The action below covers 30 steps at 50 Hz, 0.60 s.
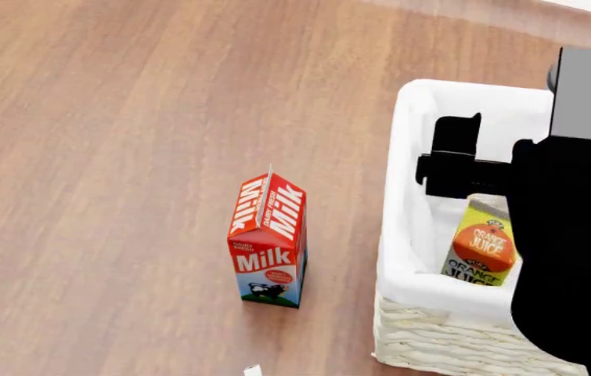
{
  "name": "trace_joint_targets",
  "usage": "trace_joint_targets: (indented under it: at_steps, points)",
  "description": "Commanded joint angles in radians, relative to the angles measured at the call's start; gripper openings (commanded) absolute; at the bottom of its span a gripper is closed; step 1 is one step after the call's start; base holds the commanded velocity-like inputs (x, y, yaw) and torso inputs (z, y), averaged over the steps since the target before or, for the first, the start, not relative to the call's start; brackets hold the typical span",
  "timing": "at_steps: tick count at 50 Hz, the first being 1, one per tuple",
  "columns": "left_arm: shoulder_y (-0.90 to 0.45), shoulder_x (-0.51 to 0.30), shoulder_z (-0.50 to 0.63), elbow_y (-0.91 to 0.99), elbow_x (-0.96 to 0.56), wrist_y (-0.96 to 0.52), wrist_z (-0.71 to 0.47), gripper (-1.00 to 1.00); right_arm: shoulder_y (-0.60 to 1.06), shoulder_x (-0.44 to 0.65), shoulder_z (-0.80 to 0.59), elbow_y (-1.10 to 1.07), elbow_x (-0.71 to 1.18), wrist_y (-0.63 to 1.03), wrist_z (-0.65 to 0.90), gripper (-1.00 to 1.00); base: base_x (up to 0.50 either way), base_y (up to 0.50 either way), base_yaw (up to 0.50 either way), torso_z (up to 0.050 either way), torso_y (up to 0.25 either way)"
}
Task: Pick up the orange juice, and put it in the basket.
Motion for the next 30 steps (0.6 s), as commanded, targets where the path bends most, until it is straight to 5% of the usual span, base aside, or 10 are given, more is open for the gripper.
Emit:
trace_joint_targets:
  at_steps: [1,30]
  points:
    - [-0.012,0.017,-0.012,-0.017,0.005,-0.008,0.038,1.0,-0.027,0.047,0.056,-0.224,-0.016,-0.043,0.048,1.0,0.0,0.0,0.0,0.0,0.0]
    - [-0.018,0.009,0.008,-0.004,0.011,-0.016,0.031,1.0,-0.24,0.201,0.022,-0.669,-0.309,-0.107,0.219,1.0,0.0,0.0,0.0,0.0,0.0]
